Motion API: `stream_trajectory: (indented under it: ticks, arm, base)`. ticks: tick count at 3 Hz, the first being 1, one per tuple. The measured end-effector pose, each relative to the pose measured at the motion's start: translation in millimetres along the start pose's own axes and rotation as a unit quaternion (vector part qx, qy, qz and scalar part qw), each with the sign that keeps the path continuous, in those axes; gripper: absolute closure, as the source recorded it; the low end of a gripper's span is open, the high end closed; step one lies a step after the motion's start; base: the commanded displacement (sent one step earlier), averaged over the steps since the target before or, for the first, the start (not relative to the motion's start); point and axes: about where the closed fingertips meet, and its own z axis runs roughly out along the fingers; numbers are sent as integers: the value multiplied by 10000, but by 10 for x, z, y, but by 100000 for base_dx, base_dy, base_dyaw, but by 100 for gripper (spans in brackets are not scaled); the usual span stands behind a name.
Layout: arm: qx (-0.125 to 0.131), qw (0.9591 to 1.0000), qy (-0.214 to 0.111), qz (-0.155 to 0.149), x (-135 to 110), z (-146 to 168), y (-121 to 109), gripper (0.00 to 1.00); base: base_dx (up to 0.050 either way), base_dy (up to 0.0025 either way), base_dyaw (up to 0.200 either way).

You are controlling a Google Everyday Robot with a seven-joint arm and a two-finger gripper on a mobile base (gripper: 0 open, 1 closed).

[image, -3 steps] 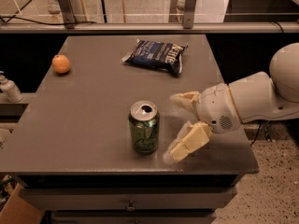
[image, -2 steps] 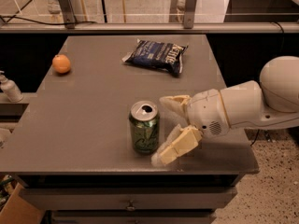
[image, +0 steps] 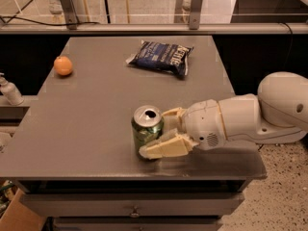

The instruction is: Move green can near blue chip bag

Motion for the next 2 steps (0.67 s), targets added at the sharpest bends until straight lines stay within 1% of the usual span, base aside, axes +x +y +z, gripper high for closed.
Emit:
stream_trajectory:
  ticks: [1, 2]
  arm:
    - [66, 10000, -34, -21, -35, -38, -46, 65]
    - [275, 9995, 28, -124, -170, -212, -204, 88]
  base:
    - [0, 0, 0]
    - [0, 0, 0]
